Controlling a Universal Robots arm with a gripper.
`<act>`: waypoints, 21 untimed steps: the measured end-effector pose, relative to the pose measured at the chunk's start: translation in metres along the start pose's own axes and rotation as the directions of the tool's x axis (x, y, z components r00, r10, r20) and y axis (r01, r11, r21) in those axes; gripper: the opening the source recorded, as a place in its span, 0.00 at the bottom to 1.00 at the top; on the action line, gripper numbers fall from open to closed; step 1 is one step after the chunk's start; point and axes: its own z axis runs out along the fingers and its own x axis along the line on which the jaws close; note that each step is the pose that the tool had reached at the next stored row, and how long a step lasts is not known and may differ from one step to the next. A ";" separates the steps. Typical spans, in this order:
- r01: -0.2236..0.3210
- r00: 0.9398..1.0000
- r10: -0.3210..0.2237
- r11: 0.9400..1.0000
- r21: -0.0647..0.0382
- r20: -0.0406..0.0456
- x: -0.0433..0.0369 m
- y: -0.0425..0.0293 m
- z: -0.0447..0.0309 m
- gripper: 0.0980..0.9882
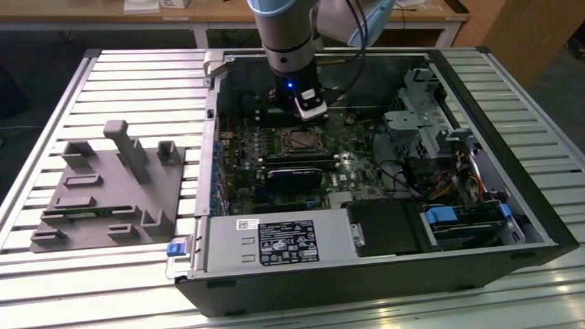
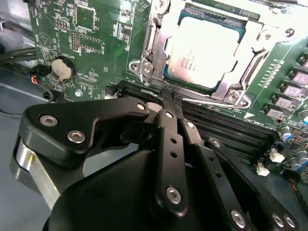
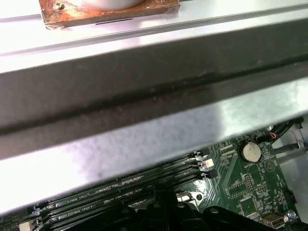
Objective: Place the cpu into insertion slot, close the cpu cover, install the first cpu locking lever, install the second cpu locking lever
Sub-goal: 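Install the first cpu locking lever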
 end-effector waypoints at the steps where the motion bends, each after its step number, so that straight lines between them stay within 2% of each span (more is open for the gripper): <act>1: 0.000 1.000 0.000 1.000 0.000 0.000 0.0001 0.0005 0.0001 0.01; 9: 0.000 1.000 0.000 1.000 0.001 0.000 0.0013 0.0036 0.0016 0.01; 21: 0.004 1.000 -0.005 1.000 0.018 0.005 0.0018 0.0021 0.0050 0.01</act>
